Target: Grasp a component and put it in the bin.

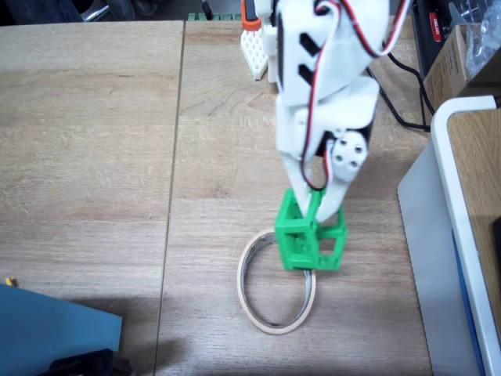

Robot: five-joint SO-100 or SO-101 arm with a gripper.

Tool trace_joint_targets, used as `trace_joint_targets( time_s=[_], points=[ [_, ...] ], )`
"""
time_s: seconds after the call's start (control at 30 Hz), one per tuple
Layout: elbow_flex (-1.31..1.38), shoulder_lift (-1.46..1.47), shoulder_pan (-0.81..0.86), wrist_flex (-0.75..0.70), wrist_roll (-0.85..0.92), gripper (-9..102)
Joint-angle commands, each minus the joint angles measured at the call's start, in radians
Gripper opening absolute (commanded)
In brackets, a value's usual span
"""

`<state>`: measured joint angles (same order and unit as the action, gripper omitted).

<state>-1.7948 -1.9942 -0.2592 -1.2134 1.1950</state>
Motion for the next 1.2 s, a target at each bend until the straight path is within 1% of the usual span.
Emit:
trace_joint_targets(
  time_s=[0.0,0.23,0.57,0.67,0.9,1.17],
  points=[
    [0.078,-0.046,0.058,0.000,-0.003,0],
    [0.078,0.017,0.126,0.000,0.002,0],
    [0.083,0.107,0.118,0.002,-0.003,0],
    [0.126,0.120,0.117,0.002,-0.005,0],
    [0.276,0.250,0.120,0.000,-0.006,0],
    [0.304,0.290,0.117,-0.011,-0.006,0]
  ],
)
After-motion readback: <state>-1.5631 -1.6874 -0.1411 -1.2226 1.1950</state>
